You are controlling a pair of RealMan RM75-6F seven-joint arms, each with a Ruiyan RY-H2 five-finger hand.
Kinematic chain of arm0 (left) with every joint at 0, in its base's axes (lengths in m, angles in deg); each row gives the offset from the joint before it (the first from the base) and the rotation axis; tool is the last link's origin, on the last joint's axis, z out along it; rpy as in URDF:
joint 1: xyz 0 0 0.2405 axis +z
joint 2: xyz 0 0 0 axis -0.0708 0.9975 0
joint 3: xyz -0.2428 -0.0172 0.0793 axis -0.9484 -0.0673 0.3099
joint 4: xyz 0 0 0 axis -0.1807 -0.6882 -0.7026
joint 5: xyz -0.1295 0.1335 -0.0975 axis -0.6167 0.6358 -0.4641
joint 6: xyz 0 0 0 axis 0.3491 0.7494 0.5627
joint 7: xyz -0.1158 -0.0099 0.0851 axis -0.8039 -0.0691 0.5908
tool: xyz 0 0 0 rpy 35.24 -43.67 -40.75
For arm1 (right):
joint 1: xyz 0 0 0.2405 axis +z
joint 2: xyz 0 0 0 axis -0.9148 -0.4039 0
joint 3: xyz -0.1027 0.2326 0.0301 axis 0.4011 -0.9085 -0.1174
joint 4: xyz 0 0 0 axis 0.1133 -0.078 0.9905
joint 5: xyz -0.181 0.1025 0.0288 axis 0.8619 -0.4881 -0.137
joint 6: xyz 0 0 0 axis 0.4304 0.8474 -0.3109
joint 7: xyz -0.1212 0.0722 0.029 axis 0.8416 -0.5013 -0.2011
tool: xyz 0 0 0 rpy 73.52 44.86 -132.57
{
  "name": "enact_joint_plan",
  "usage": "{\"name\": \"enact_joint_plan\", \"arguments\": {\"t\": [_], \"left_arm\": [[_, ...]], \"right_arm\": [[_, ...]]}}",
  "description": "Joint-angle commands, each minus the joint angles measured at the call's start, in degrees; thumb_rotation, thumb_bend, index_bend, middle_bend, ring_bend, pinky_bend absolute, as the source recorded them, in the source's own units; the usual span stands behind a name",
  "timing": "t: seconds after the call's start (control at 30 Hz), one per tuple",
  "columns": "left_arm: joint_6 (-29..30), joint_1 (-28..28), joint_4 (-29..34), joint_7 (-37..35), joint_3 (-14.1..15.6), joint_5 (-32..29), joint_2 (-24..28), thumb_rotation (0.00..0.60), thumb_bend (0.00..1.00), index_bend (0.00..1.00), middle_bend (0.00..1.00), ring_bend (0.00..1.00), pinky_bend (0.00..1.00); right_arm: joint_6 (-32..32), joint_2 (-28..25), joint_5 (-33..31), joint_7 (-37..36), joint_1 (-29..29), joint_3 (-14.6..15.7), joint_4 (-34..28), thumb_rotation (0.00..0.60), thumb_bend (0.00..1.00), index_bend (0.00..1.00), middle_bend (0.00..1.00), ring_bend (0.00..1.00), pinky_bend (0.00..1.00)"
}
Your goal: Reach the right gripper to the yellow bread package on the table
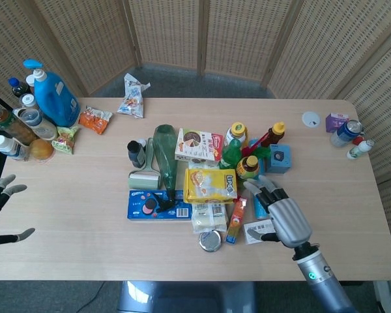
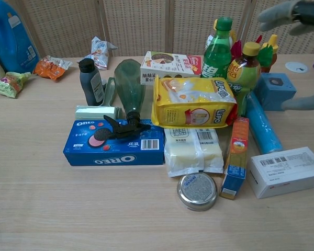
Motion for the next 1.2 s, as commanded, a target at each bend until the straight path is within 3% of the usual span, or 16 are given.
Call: {"name": "enact_joint_plan", "arguments": {"t": [0.03,0.33,0.63,0.93,1.2], "left_arm": [[-0.01,0.01,-0.12,-0.37,-0.09,-0.09,0.15,0.600,0.00,0.21,0.00,0.00,0.00],[-0.71,-0.28,-0.52,-1.12,-0.22,-0.46,0.22,0.600,0.00,0.21,0.00,0.00,0.00],[-1.19,-0.47,-0.75,-1.41,-0.32,-0.87,0.18,0.600,0.00,0.21,0.00,0.00,0.00],[-1.96,-0.82,-1.25,-1.35,-0.48,-1.69,-0.01,0.600,0.00,0.21,0.00,0.00,0.00],[-2.45,-1.11,-1.24,-0.61,-0.57,-2.32,-0.35,0.600,0.00,0.21,0.00,0.00,0.00]], "right_arm": [[3.66,1.87,-2.48,5.15,3.23,-1.47,-2.38,0.600,0.00,0.00,0.00,0.00,0.00],[8.73,8.18,-9.21,13.15,8.29,-2.79,-2.71,0.600,0.00,0.00,0.00,0.00,0.00],[12.41,15.03,-18.00,18.18,14.10,-5.65,2.18,0.600,0.00,0.00,0.00,0.00,0.02],[14.06,17.63,-26.35,20.08,19.25,-9.51,8.28,0.600,0.00,0.00,0.00,0.00,0.04],[14.92,19.09,-33.16,21.07,22.98,-11.13,13.20,0.600,0.00,0.00,0.00,0.00,0.04]]}}
